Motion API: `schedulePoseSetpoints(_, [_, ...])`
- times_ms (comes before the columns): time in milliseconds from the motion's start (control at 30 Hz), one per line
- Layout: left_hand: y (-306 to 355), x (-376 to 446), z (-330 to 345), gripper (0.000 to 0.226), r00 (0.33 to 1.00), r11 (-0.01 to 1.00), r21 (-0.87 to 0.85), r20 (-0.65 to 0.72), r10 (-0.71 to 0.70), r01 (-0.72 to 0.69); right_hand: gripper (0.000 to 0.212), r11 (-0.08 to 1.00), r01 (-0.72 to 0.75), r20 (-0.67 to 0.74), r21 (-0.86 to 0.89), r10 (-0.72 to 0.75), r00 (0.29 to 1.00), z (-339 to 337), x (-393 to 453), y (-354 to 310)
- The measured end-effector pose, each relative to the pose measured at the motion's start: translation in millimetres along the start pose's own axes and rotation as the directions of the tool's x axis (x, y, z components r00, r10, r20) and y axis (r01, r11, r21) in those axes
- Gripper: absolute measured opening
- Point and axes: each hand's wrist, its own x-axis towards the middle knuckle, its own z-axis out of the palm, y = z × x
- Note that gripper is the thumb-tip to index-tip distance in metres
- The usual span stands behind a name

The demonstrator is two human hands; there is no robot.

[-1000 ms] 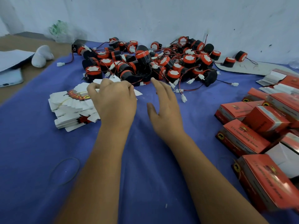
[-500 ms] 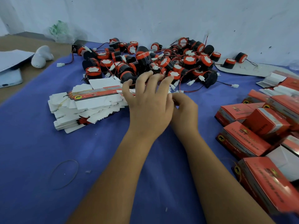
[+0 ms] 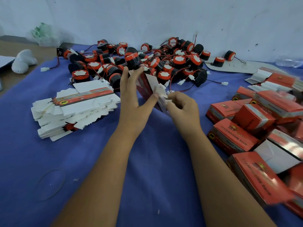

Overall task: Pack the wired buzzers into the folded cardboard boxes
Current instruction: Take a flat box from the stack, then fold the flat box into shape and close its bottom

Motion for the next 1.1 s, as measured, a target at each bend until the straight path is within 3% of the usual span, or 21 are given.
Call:
schedulePoseSetpoints(100, [2.5, -1.6, -0.2, 0.066, 1.0, 1.0, 0.025, -0.001, 0.009, -0.009, 0.017, 0.983, 0.075, 0.013, -0.165, -0.074, 0.997, 2.4, 0.7, 3.5])
schedulePoseSetpoints(200, [4.6, -3.0, -3.2, 0.077, 0.994, 0.977, 0.182, 0.016, 0.109, -0.11, 0.018, 0.973, 0.07, -0.071, -0.218, -0.087, 0.994, 2.7, 1.7, 3.8])
schedulePoseSetpoints(333, [6.7, -3.4, -4.5, 0.093, 0.964, 0.917, 0.299, 0.121, 0.236, -0.262, 0.023, 0.997, -0.06, -0.219, -0.041, 0.05, 0.974, -2.7, 4.5, -2.5])
schedulePoseSetpoints(433, [5.0, -5.8, -2.5, 0.098, 0.962, 0.921, 0.306, 0.202, 0.186, -0.242, 0.024, 0.974, -0.17, -0.314, 0.148, 0.209, 0.926, -8.8, 7.7, -5.6])
schedulePoseSetpoints(567, [6.2, -7.8, 0.6, 0.073, 0.976, 0.976, 0.172, 0.191, 0.101, -0.134, 0.029, 0.861, -0.193, -0.324, 0.471, 0.372, 0.87, -13.3, 6.1, -11.5])
schedulePoseSetpoints(633, [9.9, -7.6, 1.8, 0.057, 0.99, 1.0, 0.007, 0.139, 0.014, -0.016, 0.026, 0.83, -0.127, -0.279, 0.543, 0.321, 0.905, -11.3, 6.9, -15.9])
schedulePoseSetpoints(700, [12.1, -7.8, 2.5, 0.045, 0.987, 0.978, -0.16, 0.109, -0.116, 0.132, 0.011, 0.832, -0.109, -0.164, 0.543, 0.233, 0.959, -5.8, 8.1, -19.7])
schedulePoseSetpoints(833, [10.0, -7.6, 4.5, 0.035, 0.966, 0.901, -0.348, 0.108, -0.236, 0.26, 0.028, 0.816, -0.146, 0.055, 0.559, 0.14, 0.989, 8.2, 3.1, -22.4])
schedulePoseSetpoints(1100, [3.8, -6.5, 11.2, 0.043, 0.964, 0.861, -0.438, 0.058, -0.258, 0.257, 0.029, 0.841, -0.181, 0.031, 0.509, 0.192, 0.981, 17.3, 0.4, -20.7])
